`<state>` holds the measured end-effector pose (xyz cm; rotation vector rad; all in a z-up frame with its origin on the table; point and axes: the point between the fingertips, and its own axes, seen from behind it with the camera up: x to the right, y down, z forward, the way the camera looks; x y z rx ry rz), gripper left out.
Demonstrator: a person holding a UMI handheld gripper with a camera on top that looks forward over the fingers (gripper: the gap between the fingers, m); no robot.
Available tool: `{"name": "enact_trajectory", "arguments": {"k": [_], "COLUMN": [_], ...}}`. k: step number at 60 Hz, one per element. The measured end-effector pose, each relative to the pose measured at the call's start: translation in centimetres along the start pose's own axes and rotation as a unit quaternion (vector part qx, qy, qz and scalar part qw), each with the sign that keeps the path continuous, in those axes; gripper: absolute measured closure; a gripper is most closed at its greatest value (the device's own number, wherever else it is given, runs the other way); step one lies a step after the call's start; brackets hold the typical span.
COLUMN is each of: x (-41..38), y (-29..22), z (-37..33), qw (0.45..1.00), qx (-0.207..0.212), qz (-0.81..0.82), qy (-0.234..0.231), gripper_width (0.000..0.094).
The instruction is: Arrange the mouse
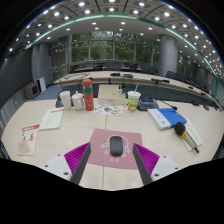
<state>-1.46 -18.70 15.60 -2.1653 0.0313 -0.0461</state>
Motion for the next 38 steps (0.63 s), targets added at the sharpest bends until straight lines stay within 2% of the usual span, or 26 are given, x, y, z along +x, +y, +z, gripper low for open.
{"name": "enact_trajectory", "arguments": {"k": [16,23,38], "x": [-1.0,-1.0,-1.7], "y": [2.1,3.7,3.1], "z": [-12.3,-14.7,-17.8], "qw": [1.000,1.000,0.999], "qx": [0.026,0.018,0.040], "qz": [0.009,0.022,0.001], "qy": [0.010,0.012,0.016], "gripper_width": [0.0081,0.0083,0.0080]}}
